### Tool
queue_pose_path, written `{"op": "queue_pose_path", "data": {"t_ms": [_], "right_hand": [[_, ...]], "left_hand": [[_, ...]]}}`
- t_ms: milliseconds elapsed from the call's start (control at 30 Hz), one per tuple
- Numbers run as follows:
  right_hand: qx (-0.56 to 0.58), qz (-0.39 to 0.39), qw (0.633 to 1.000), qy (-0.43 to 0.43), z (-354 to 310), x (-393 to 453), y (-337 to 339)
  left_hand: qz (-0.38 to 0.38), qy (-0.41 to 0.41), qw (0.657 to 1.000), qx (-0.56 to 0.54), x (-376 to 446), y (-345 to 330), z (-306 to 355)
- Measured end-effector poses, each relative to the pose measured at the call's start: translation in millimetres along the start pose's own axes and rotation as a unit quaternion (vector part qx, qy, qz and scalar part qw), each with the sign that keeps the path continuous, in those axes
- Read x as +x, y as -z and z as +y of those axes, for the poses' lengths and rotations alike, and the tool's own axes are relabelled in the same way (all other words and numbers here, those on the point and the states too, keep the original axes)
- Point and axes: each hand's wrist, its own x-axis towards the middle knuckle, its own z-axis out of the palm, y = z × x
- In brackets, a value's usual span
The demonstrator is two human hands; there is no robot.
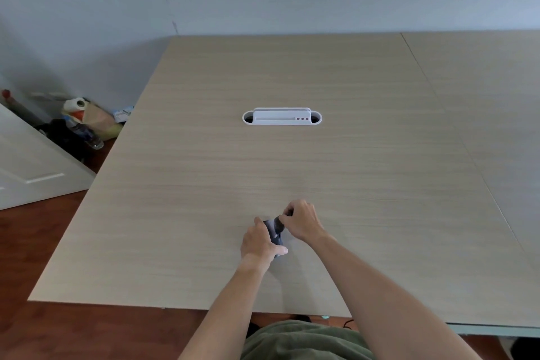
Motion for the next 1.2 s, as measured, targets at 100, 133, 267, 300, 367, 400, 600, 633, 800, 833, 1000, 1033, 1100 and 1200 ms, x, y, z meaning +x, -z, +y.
{"op": "queue_pose_path", "data": {"t_ms": [100,133,267,300,367,400,600,633,800,833,1000,1033,1100,1200], "right_hand": [[-0.021,0.059,0.998,-0.012,2.0,1.0,0.9],[0.006,0.06,0.998,-0.01,1.0,2.6,0.2],[0.023,-0.002,1.0,-0.005,-6.2,4.3,-4.3],[0.003,0.002,1.0,-0.013,-7.2,3.7,-5.2],[-0.028,0.037,0.999,-0.02,-7.7,5.0,-6.9],[-0.022,0.042,0.999,-0.016,-8.7,6.8,-8.5],[-0.043,0.016,0.999,-0.019,-13.4,6.0,-10.8],[-0.065,0.038,0.997,-0.025,-11.5,5.6,-9.2],[0.082,0.021,0.996,-0.015,-6.4,8.2,-7.8],[0.085,0.002,0.996,-0.019,-4.1,7.2,-7.6],[0.036,0.075,0.995,-0.053,13.4,7.1,-6.8],[0.067,0.074,0.994,-0.045,13.8,6.1,-6.0],[0.101,0.052,0.993,-0.026,13.3,0.5,-4.6],[0.047,0.075,0.996,-0.03,22.5,-8.6,-8.3]], "left_hand": [[0.003,0.001,1.0,0.009,0.1,0.2,1.3],[0.003,-0.003,1.0,0.008,0.5,0.0,1.0],[-0.002,-0.014,1.0,-0.009,1.9,0.4,-0.3],[-0.002,-0.011,1.0,-0.006,1.7,0.6,0.4],[0.001,-0.001,1.0,0.005,1.1,1.3,2.3],[0.001,0.0,1.0,0.008,1.5,1.0,2.7],[-0.003,0.003,1.0,-0.001,2.6,0.2,1.7],[-0.003,0.008,1.0,0.001,2.4,0.5,2.6],[-0.001,-0.003,1.0,-0.012,4.1,-0.6,-0.1],[-0.003,-0.004,1.0,-0.015,4.3,-0.6,-0.3],[-0.007,0.008,1.0,-0.003,3.8,1.2,1.3],[-0.008,0.005,1.0,-0.005,3.7,1.4,1.3],[-0.01,-0.003,1.0,-0.011,3.6,1.0,0.1],[-0.007,-0.001,1.0,-0.009,1.6,0.3,-0.9]]}}
